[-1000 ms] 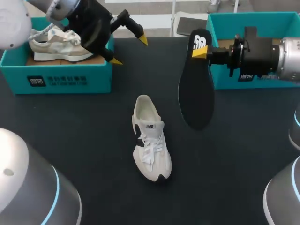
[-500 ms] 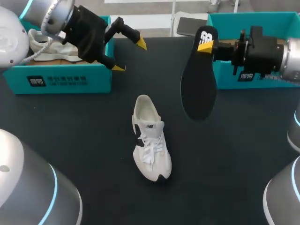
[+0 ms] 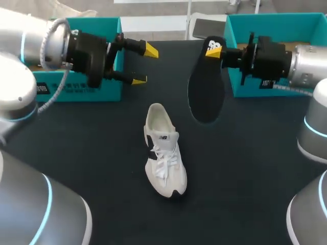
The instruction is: Take the shoe out of the shoebox, open the shoe tongue, remove and reinsert the insole, then place the shoe into the shoebox
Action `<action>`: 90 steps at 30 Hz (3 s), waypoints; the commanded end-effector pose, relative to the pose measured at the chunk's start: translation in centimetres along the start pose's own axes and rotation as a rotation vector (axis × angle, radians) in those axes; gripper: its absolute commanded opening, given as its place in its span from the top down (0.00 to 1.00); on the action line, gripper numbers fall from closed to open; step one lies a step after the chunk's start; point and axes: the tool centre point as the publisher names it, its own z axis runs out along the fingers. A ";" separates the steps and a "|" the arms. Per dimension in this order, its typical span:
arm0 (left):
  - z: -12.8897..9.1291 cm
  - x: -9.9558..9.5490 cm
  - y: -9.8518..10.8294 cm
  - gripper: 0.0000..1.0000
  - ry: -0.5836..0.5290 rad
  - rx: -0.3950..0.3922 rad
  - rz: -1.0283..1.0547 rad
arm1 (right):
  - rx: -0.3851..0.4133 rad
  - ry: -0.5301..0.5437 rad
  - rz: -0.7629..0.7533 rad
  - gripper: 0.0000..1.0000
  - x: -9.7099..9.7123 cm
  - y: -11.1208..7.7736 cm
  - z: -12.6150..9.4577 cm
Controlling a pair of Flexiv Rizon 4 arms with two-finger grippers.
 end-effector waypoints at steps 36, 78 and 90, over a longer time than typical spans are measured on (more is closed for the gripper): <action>7.2 0.7 0.0 1.00 -0.331 -0.044 0.018 | 0.182 0.002 0.088 1.00 -1.5 1.0 9.2; 2.6 -0.5 -2.7 1.00 -0.333 0.004 -0.022 | 0.242 -0.055 -0.235 0.00 -1.7 -3.3 -3.7; 1.2 -1.7 -5.7 1.00 -0.121 0.181 -0.999 | 0.242 -0.055 -0.235 0.00 -1.7 -3.3 -3.7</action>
